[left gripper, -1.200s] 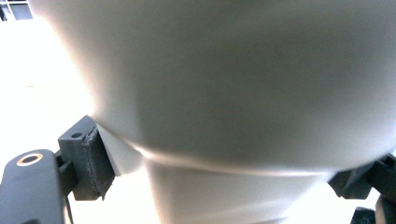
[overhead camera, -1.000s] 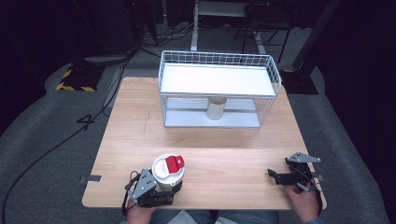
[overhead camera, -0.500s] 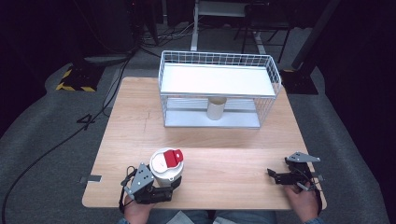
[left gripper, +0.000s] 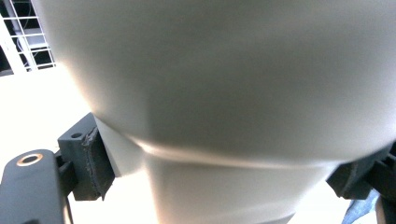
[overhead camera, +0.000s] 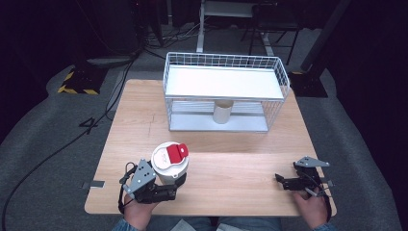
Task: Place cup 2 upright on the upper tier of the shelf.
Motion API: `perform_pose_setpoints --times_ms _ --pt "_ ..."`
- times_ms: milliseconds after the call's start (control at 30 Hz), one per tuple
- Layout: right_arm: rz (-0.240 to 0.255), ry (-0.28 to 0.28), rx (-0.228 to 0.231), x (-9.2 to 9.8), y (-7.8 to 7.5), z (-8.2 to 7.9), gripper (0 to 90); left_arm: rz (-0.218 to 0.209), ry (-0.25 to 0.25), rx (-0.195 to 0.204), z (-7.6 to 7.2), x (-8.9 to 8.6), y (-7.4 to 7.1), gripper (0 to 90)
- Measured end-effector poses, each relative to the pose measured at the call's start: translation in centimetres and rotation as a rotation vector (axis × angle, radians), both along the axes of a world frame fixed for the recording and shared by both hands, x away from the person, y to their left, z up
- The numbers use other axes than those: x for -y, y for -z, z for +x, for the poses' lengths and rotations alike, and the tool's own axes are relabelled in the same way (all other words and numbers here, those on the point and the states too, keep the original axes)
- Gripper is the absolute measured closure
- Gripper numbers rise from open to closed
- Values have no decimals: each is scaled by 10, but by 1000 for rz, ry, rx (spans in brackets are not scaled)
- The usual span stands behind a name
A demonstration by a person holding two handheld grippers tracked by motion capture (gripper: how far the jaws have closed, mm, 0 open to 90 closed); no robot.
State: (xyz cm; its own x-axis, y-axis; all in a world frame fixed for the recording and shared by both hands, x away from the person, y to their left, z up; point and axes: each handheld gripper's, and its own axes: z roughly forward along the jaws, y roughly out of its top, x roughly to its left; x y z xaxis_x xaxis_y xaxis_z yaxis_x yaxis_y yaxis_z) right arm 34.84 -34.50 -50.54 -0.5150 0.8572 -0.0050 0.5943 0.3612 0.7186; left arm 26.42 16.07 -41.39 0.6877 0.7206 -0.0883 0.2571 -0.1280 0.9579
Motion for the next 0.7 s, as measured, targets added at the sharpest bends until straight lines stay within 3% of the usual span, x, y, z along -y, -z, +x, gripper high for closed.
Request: perform_pose_setpoints --times_ms 333,700 --pt "-1 -9 0 2 0 0 46 8 6 -1 12 6 -18 137" --pt "-1 -9 0 2 0 0 46 -16 11 14 28 14 -41 137"
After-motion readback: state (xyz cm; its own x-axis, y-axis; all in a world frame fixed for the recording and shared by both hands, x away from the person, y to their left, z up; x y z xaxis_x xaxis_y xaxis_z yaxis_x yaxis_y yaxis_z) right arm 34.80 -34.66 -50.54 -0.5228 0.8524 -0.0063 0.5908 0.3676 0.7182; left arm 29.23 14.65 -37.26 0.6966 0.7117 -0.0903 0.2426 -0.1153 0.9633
